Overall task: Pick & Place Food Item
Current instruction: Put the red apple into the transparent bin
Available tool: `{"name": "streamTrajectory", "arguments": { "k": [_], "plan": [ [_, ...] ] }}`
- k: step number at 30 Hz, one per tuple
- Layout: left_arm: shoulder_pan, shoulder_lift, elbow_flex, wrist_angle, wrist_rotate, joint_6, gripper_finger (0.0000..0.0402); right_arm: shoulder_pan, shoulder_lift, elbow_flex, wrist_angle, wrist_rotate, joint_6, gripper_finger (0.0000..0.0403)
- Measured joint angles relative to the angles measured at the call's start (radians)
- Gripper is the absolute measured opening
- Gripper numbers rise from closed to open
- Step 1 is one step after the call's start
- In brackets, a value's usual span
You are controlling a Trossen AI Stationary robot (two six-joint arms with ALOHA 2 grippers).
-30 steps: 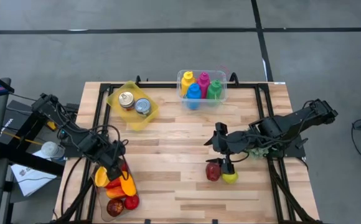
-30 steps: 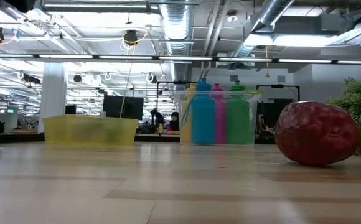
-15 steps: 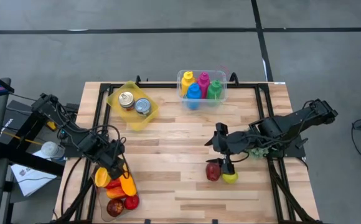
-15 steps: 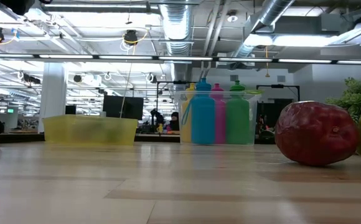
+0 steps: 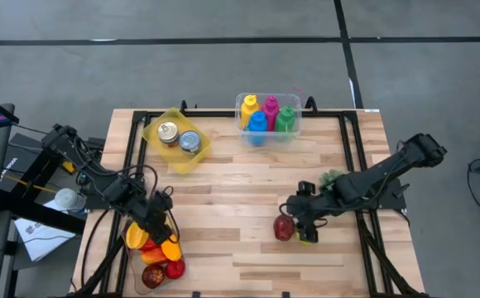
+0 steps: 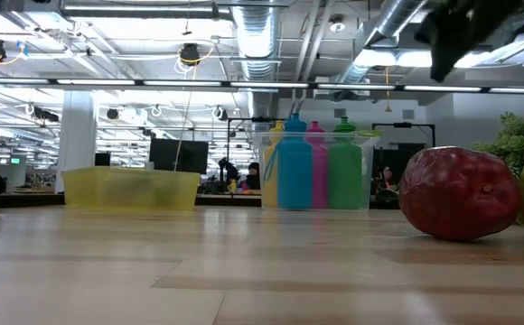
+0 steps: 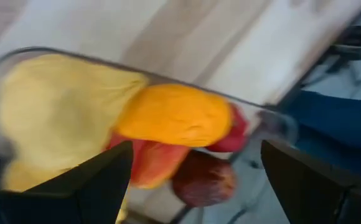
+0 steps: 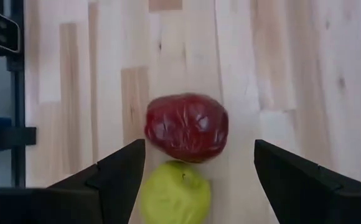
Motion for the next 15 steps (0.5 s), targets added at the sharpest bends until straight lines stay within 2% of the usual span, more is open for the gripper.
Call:
{"name": "streamTrajectory", "arguments": {
  "k": [5,8,11,15],
  "plan": [
    [0.033,-0.053,0.0,0.107,-0.014,0.0,0.034,-0.048,0.0,-0.077,0.084,-0.085,0.016,0.0296],
    [0.058,-0.084,0.0,0.158,-0.077,0.0,0.034,-0.076,0.013,-0.093,0.153,-0.112,-0.017,0.0316],
    [0.078,-0.108,0.0,0.199,-0.143,0.0,0.034,-0.097,0.047,-0.092,0.212,-0.137,-0.098,0.0346],
    [0.093,-0.128,0.001,0.238,-0.185,0.003,0.034,-0.092,0.104,-0.092,0.256,-0.193,-0.309,0.038]
  ]
}}
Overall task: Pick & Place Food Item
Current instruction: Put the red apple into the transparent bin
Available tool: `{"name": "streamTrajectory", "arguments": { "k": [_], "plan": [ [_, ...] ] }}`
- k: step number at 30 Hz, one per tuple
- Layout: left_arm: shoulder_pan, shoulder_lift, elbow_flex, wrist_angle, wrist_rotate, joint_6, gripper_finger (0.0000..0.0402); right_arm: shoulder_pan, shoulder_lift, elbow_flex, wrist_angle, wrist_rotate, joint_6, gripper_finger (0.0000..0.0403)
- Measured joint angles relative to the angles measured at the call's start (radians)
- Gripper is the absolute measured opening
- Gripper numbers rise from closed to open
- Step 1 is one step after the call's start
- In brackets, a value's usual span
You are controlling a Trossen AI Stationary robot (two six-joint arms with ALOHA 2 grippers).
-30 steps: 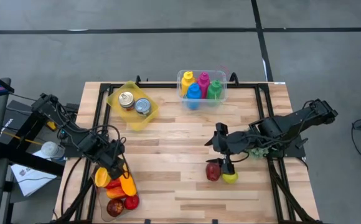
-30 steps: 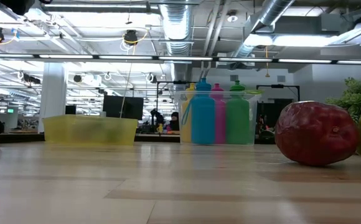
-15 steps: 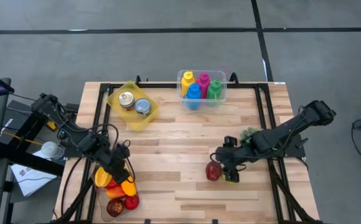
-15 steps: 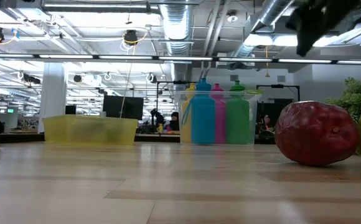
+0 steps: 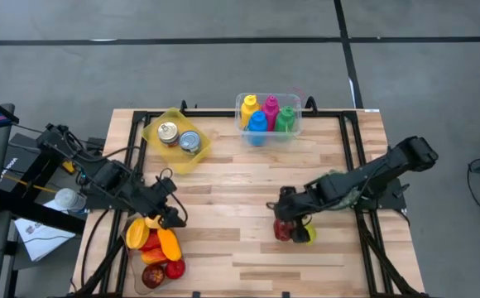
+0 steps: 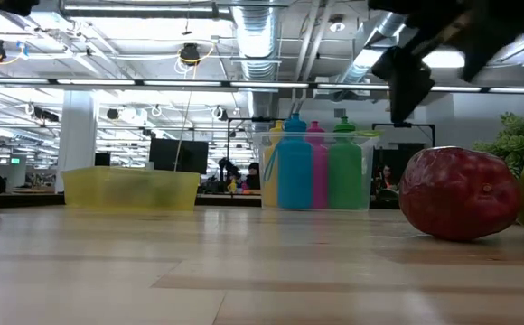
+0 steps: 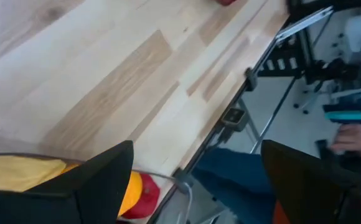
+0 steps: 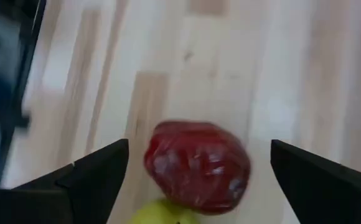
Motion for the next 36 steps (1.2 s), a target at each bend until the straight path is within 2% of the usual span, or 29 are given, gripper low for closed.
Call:
{"name": "streamTrajectory", "arguments": {
  "k": [6,10,14,19,30,33,36],
  "plan": [
    [-0.001,-0.004,0.0,0.01,-0.037,0.003,0.034,0.073,0.091,0.0,0.028,-0.026,-0.32,0.0395],
    [-0.001,-0.003,0.0,0.01,-0.038,0.003,0.0336,0.128,0.152,0.001,0.035,0.046,-0.439,0.0388],
    [-0.001,-0.003,0.0,0.01,-0.063,0.001,0.0336,0.145,0.215,0.001,0.031,0.125,-0.444,0.0384],
    [-0.001,-0.003,0.0,0.01,-0.095,0.001,0.0336,0.142,0.262,0.001,0.007,0.158,-0.434,0.0384],
    [-0.001,-0.003,0.0,0.009,-0.157,0.001,0.0335,0.131,0.239,0.002,-0.126,0.236,-0.3,0.0382],
    [-0.001,-0.003,0.0,0.009,-0.182,0.0,0.0335,0.119,0.239,0.001,-0.185,0.228,-0.252,0.0364],
    [-0.001,-0.003,0.0,0.009,-0.186,0.0,0.0335,0.109,0.243,0.001,-0.223,0.226,-0.226,0.0319]
  ]
}}
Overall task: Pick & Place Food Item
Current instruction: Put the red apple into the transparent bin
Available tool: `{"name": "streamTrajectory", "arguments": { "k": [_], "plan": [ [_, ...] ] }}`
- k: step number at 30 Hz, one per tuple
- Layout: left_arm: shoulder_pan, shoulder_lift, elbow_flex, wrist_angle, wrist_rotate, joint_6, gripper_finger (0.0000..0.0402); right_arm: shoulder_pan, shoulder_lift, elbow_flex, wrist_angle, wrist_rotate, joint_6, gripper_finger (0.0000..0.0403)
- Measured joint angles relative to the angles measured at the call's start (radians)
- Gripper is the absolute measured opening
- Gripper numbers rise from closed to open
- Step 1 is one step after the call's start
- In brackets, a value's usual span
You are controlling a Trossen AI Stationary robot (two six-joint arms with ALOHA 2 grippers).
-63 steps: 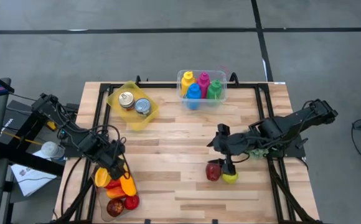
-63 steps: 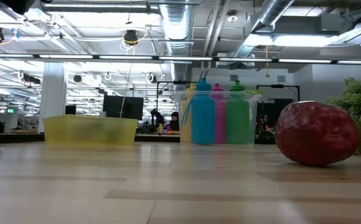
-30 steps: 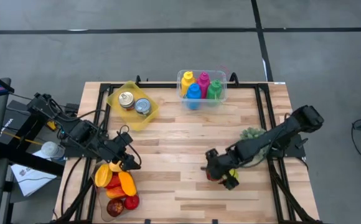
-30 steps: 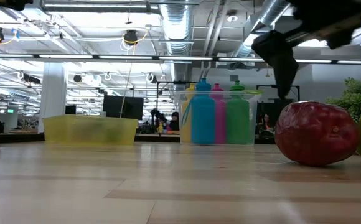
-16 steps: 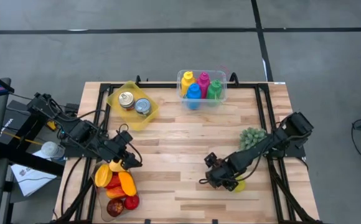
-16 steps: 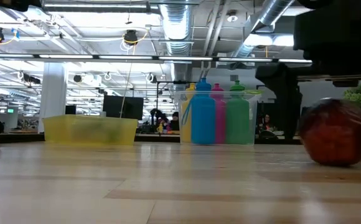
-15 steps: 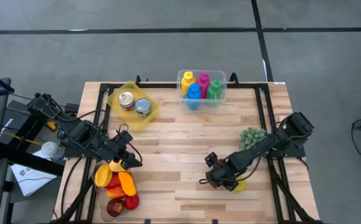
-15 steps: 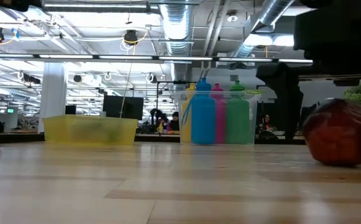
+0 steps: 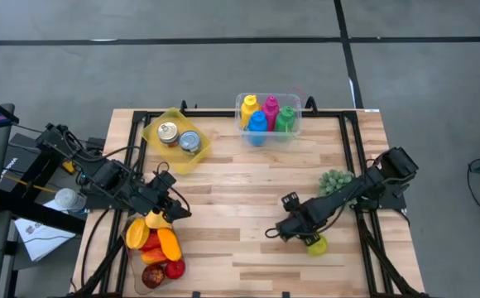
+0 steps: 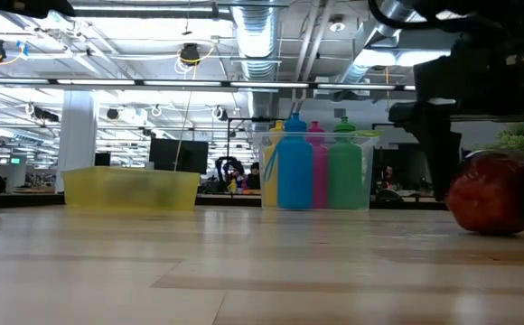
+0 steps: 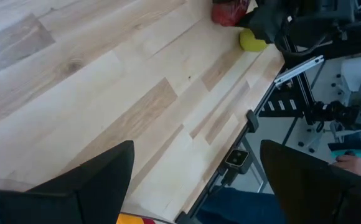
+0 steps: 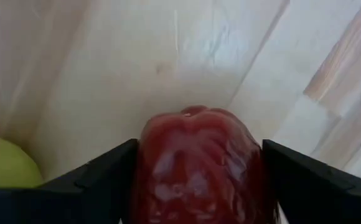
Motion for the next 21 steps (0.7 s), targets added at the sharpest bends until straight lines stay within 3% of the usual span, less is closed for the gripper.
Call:
{"name": "streamTrajectory", "arguments": {
  "k": [4,10,16,21],
  "plan": [
    [0.0,0.0,0.0,0.0,-0.006,0.0,0.0335,-0.002,0.0,0.0,-0.012,-0.001,0.002,0.0264],
    [0.0,0.0,0.0,0.02,-0.06,0.0,0.0335,-0.002,-0.035,0.048,0.023,-0.008,0.01,0.0263],
    [0.0,0.002,0.0,0.024,-0.194,0.0,0.0335,-0.018,-0.241,0.087,0.241,-0.001,0.047,0.0263],
    [0.005,0.053,-0.001,0.056,-0.381,0.001,0.0336,-0.059,-0.417,0.089,0.48,0.006,0.079,0.027]
  ]
}}
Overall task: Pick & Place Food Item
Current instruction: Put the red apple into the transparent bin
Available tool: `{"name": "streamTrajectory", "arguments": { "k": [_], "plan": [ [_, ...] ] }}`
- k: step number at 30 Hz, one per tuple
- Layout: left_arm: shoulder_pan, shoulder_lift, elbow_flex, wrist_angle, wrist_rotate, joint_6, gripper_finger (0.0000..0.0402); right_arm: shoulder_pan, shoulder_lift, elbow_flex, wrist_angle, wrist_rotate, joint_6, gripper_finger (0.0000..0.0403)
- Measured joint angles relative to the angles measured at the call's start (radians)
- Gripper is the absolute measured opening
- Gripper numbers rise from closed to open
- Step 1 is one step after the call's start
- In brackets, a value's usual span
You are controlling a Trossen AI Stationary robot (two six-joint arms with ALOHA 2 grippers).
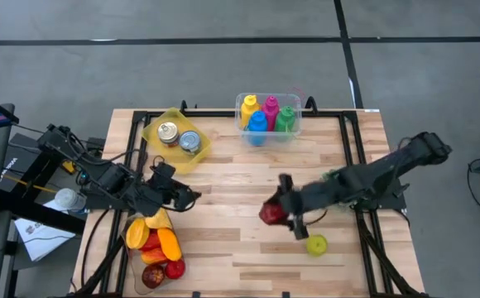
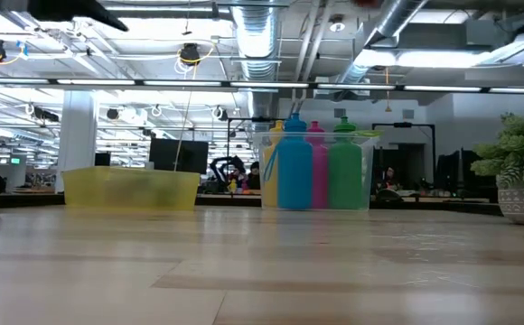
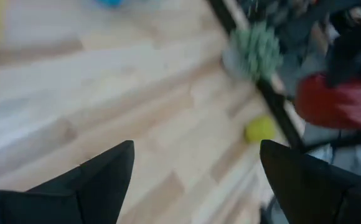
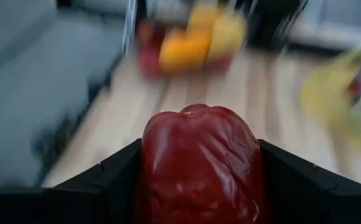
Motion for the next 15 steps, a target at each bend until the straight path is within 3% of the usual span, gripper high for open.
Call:
{"name": "streamTrajectory", "arguments": {
  "k": [2,6,11,15],
  "plan": [
    [0.006,0.032,0.0,0.063,-0.074,-0.003,0.0336,-0.013,-0.046,0.0,0.055,0.018,-0.007,0.0272],
    [0.043,0.105,0.0,0.356,-0.156,-0.002,0.0337,-0.039,-0.093,0.0,0.091,0.086,-0.075,0.0273],
    [0.125,0.2,0.0,0.785,-0.153,0.044,0.0334,-0.086,-0.079,0.0,0.093,0.124,-0.114,0.0275],
    [0.19,0.254,0.0,0.919,-0.054,0.101,0.0332,-0.115,-0.057,0.0,0.098,0.126,-0.126,0.0275]
  ]
}}
